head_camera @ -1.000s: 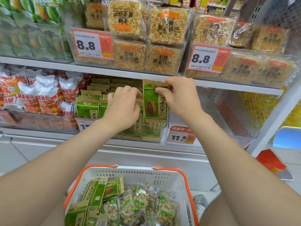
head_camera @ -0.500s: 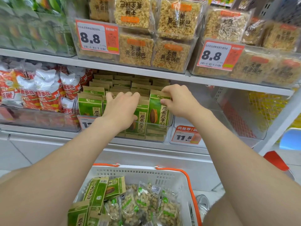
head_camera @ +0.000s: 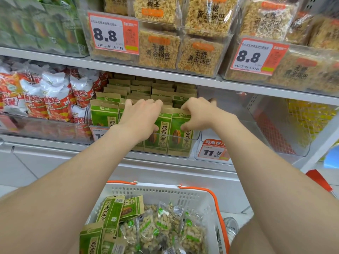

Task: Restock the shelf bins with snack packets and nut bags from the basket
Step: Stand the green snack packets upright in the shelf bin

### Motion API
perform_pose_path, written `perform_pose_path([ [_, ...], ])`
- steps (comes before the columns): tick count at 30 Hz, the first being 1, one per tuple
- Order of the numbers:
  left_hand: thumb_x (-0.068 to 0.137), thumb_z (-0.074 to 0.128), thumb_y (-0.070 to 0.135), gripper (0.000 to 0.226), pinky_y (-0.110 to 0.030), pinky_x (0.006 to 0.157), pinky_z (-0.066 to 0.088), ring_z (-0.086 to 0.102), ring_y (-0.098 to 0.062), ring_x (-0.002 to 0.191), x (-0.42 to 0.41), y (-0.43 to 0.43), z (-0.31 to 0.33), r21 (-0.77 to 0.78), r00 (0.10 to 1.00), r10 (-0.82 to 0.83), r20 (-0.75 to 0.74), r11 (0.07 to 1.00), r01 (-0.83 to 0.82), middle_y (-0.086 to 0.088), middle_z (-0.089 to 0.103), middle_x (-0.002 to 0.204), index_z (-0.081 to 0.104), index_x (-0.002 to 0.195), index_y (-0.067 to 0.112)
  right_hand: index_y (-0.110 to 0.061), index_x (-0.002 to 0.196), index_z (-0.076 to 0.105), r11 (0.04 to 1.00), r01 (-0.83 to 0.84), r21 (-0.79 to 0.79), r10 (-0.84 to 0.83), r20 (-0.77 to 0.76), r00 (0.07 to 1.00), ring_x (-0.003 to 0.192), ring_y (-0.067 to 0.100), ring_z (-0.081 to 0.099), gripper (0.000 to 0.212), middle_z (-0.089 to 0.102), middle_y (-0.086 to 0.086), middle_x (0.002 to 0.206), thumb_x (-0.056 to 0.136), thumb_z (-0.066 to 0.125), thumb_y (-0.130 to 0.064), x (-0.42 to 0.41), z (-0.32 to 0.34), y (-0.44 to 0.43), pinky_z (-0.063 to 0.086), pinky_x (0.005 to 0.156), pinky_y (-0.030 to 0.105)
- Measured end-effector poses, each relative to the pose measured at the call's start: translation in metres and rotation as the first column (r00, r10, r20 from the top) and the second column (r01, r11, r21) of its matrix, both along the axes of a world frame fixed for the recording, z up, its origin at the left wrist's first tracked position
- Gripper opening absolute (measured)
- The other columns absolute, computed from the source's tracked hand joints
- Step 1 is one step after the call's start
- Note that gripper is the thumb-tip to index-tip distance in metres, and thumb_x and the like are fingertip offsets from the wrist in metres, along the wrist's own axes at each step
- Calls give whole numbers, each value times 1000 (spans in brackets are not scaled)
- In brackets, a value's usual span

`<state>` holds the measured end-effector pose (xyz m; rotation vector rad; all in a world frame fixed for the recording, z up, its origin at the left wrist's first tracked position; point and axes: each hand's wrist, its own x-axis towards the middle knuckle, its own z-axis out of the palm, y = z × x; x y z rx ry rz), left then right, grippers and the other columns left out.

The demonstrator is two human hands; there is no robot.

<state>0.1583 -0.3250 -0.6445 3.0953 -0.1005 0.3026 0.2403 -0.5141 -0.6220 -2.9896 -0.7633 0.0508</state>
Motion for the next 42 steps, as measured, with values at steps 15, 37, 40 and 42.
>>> perform_pose_path([
  [15,84,86,37,60,-55,104,38,57,-29,117,4,0,-6,26,997,35,63,999,-37,-2,64,121,50,130,22,-22,98,62,995,96,-18,-92,155,984,97,28,58,50,64,-4,92,69,88,-54,-12,-9,10,33,102,58],
  [37,89,67,19,20,-37,68,45,67,-30,99,-90,19,-64,57,948,15,-319,998,4,-2,66,107,60,107,25,-15,97,58,978,-172,121,157,125,980,91,33,60,13,58,8,100,85,62,-12,-151,-61,57,38,64,36],
  [40,92,69,23,22,-39,81,56,67,-27,103,-106,23,-99,67,788,-34,-615,993,95,0,65,117,63,113,25,-12,107,59,976,-204,81,200,57,978,97,35,59,19,59,11,107,89,62,-13,-173,-85,62,36,68,36],
  [42,95,62,17,29,-38,84,57,67,-27,108,-116,25,-126,106,676,-35,-736,980,167,-2,66,123,67,123,21,-12,111,60,974,-221,57,220,27,975,103,36,60,21,61,12,112,90,60,-14,-186,-100,65,37,71,35],
])
